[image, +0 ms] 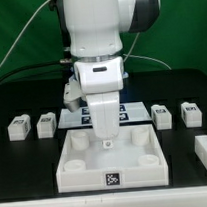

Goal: Assemble one leg

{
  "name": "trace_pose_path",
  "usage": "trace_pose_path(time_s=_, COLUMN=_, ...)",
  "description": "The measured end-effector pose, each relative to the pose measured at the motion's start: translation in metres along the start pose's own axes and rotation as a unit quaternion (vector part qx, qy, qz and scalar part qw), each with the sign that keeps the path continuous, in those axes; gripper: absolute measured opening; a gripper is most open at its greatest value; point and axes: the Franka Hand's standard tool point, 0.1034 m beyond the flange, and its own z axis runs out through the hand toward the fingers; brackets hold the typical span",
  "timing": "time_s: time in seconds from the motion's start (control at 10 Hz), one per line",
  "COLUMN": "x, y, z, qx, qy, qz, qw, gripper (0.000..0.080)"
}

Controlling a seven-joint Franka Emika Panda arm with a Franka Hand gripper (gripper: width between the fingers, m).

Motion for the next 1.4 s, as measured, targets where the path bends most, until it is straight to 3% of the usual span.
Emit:
trace_pose_path(time_s=0.2, x=0.0011, y=-0.0003, z=0.0004, qx=0.001, qy=0.000, qz=0.020, qw=1.000, gripper=0.0650)
trace_pose_path(time_s=0.4, x=0.0003, y=-0.0005, z=0.0005, qx=0.001, qy=0.000, qz=0.021, qw=1.000, gripper=0.0388)
trace_pose_path(time_s=0.5, x=0.0001, y=-0.0005, z=0.0006, qx=0.001, qy=0.000, qz=0.021, qw=1.000, gripper=0.0388)
trace_pose_path(time_s=0.6, x=0.0000, y=-0.0006, z=0.0007, qx=0.001, qy=0.000, qz=0.021, qw=1.000, gripper=0.0205)
trace_pose_path(time_s=0.7, x=-0.0002, y=-0.0007, z=0.0008, qx=0.001, qy=0.000, qz=0.021, qw=1.000, gripper=0.0075)
trace_pose_path(time_s=1.4, x=-0.0007, y=0.0014, z=-0.0004, qx=-0.004, qy=0.000, qz=0.022, qw=1.000, gripper=0.0061)
